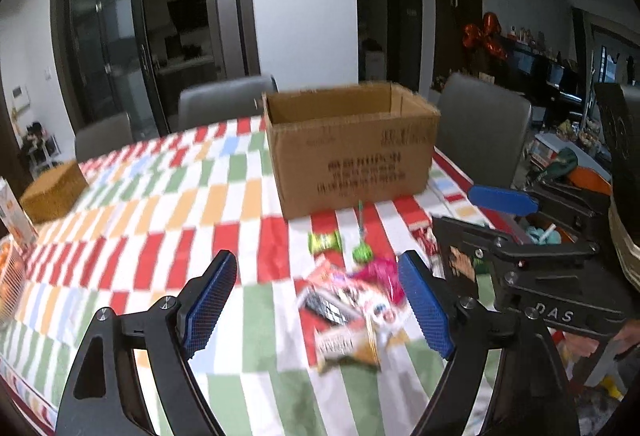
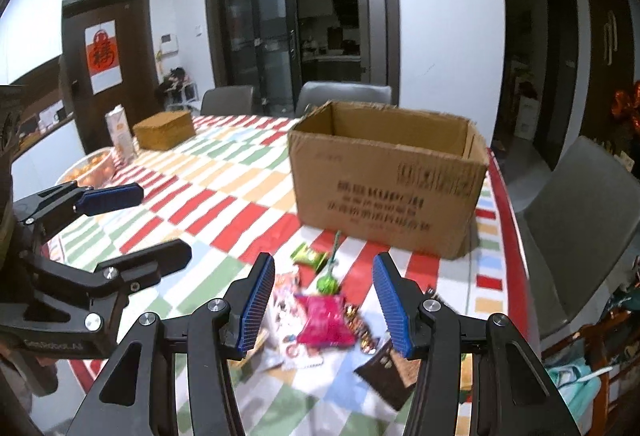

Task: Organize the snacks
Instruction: 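Grasp the Denmas packet with the left tool while the right tool grasps the pink snack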

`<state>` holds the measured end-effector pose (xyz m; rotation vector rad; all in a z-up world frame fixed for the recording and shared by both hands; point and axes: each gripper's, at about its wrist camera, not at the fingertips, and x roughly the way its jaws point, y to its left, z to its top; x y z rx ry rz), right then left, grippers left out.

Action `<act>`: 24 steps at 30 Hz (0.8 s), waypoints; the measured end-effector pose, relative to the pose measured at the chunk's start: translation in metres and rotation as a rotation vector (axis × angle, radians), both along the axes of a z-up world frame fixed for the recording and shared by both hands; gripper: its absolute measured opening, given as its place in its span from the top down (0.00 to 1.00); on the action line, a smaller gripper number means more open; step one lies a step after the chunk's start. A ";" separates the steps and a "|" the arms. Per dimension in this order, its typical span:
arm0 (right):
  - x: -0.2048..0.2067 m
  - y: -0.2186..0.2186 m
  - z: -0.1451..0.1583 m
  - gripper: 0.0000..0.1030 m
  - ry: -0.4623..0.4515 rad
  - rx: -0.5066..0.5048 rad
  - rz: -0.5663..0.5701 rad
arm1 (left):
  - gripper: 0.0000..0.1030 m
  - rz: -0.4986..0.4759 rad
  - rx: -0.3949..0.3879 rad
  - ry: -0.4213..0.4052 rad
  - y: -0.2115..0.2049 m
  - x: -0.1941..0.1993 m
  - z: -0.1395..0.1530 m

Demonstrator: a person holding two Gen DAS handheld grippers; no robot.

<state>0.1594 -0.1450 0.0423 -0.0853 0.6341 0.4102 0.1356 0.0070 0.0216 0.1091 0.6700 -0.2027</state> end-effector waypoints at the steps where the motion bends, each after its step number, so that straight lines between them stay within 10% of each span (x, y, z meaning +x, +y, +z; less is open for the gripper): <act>1: -0.001 0.002 -0.004 0.49 0.011 -0.005 0.005 | 0.19 0.000 -0.006 0.018 0.001 0.000 -0.005; 24: 0.034 0.017 -0.081 0.49 0.236 -0.055 0.038 | 0.20 0.023 -0.087 0.315 0.008 0.021 -0.101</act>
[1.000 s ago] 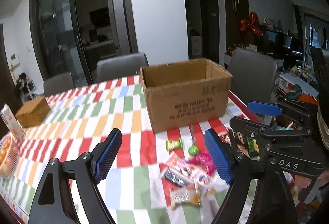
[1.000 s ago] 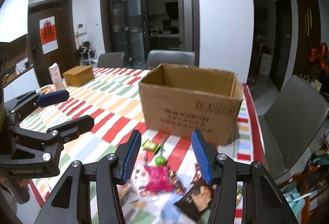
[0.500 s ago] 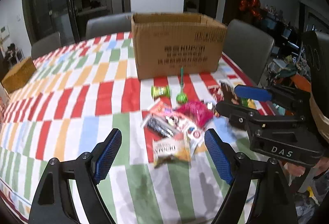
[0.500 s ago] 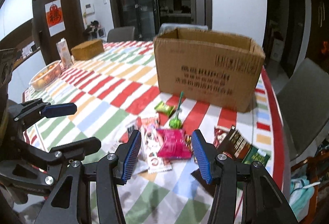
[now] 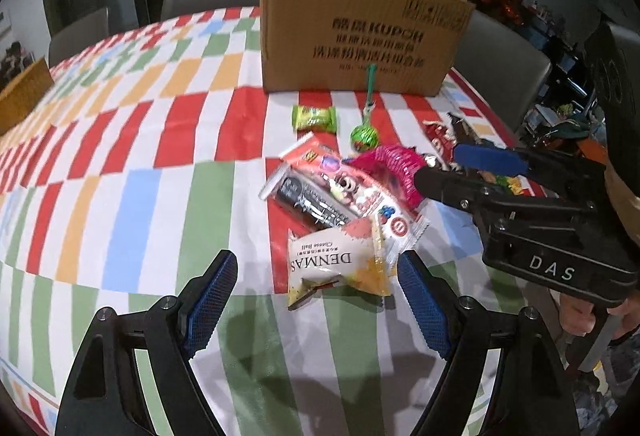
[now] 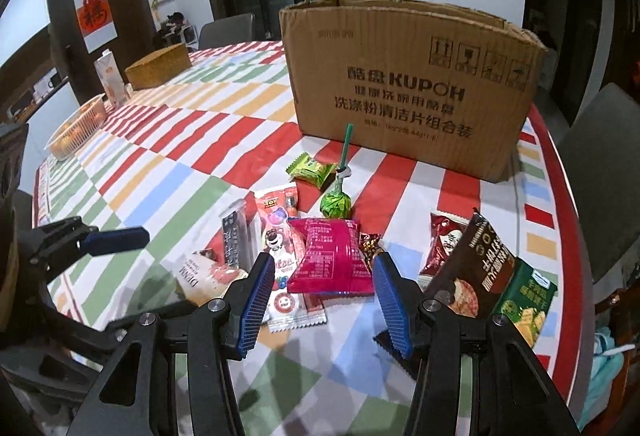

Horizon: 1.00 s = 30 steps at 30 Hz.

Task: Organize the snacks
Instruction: 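Grasp the Denmas packet with the left tool while the right tool grasps the pink snack, then carry both packets into the cardboard box and open both tools to release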

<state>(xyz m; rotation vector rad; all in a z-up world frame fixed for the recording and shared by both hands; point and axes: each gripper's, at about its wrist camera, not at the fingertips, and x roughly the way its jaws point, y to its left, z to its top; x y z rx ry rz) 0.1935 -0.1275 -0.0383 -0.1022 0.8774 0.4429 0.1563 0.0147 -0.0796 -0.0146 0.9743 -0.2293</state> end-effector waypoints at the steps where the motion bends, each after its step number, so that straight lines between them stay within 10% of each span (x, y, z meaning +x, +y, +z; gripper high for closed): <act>1: 0.003 0.001 -0.002 0.49 0.006 -0.006 0.000 | 0.20 0.000 0.000 0.006 0.000 0.001 -0.003; 18: 0.036 0.015 -0.024 0.55 0.074 -0.023 0.022 | 0.53 -0.014 -0.068 0.051 0.000 0.018 -0.015; 30: 0.030 0.020 -0.026 0.66 0.062 -0.039 0.035 | 0.55 -0.004 -0.058 -0.014 -0.001 0.017 0.000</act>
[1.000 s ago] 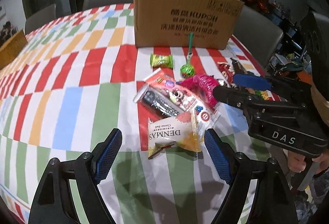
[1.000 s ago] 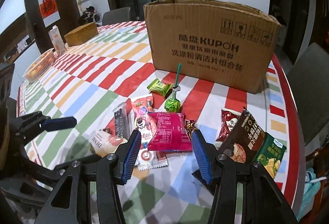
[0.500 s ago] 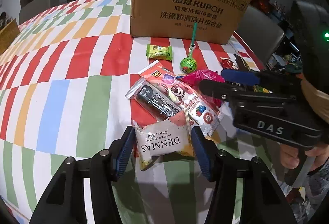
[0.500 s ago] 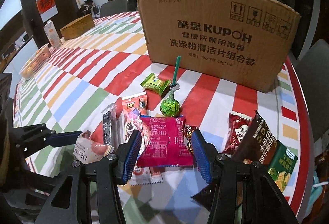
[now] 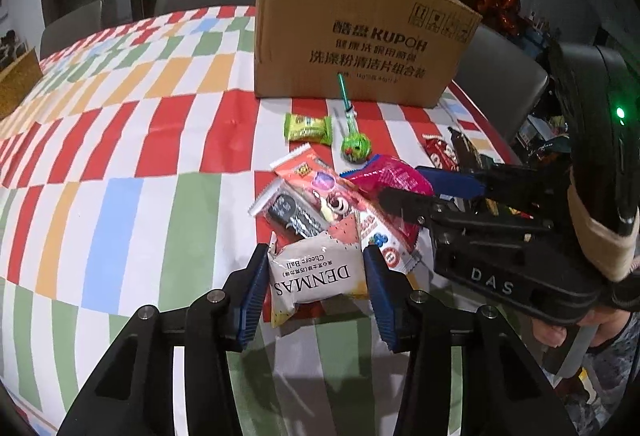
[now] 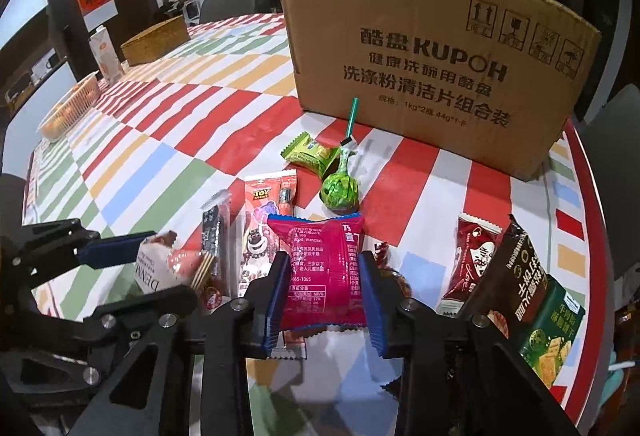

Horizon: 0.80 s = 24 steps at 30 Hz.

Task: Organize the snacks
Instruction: 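Carry both packets into the cardboard box and open both tools to release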

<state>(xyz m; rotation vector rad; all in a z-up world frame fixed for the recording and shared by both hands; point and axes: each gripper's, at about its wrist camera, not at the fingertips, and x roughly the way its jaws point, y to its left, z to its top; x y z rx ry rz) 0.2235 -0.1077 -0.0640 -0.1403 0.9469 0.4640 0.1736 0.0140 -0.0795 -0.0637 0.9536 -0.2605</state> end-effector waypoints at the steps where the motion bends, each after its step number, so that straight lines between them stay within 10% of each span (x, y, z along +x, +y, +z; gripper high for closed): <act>1: -0.001 -0.001 0.002 0.66 -0.007 0.003 -0.002 | 0.55 0.001 0.001 -0.006 0.000 0.000 0.002; 24: -0.023 -0.036 0.099 0.66 -0.182 0.092 -0.067 | 0.55 -0.014 0.024 -0.214 -0.022 0.001 0.097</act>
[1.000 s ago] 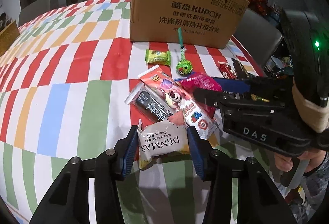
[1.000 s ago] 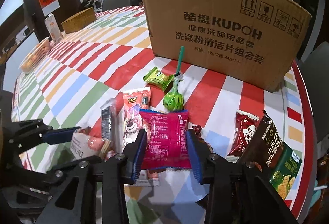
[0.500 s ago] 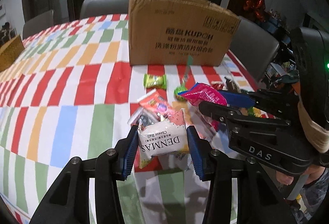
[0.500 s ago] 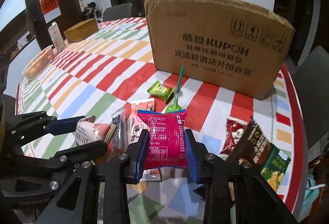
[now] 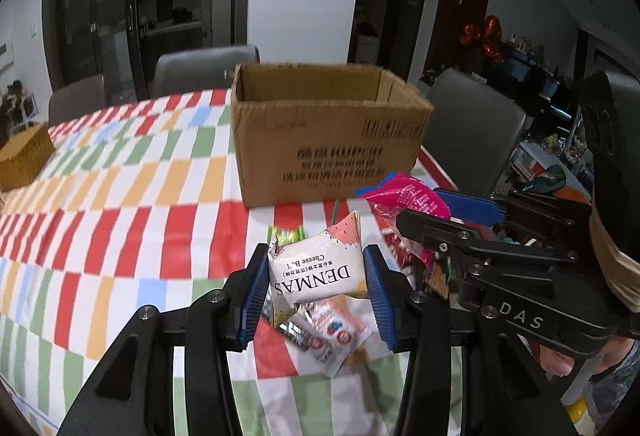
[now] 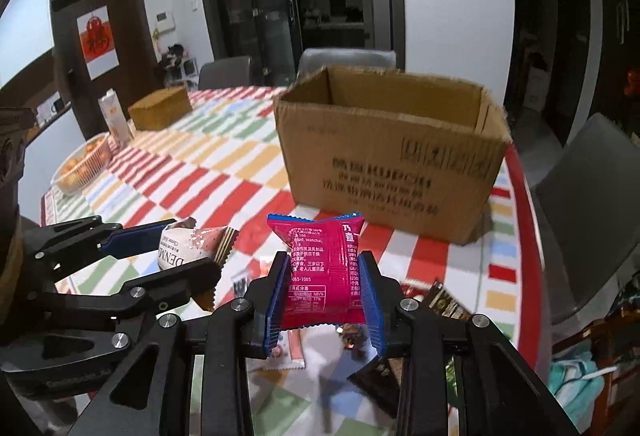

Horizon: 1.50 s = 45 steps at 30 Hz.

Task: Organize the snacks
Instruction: 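Carry both packets into the cardboard box and open both tools to release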

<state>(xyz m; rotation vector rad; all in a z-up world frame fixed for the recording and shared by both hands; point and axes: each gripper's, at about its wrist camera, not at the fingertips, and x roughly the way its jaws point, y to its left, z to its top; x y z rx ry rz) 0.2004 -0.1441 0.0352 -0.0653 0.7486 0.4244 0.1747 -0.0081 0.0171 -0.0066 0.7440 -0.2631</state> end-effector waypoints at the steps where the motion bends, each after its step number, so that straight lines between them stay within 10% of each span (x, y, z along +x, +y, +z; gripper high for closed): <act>1: 0.001 -0.002 0.005 0.66 -0.009 0.002 -0.006 | 0.55 0.000 -0.001 -0.008 -0.001 0.001 0.004; 22: 0.057 -0.026 0.078 0.66 -0.151 0.043 -0.075 | 0.55 -0.010 0.052 -0.176 -0.017 0.082 0.083; 40: 0.145 -0.036 0.068 0.66 -0.131 0.020 -0.103 | 0.55 -0.018 0.100 -0.110 -0.028 0.183 0.069; 45: 0.156 -0.036 0.062 0.60 -0.138 -0.003 -0.131 | 0.34 0.034 0.166 -0.144 -0.028 0.190 0.066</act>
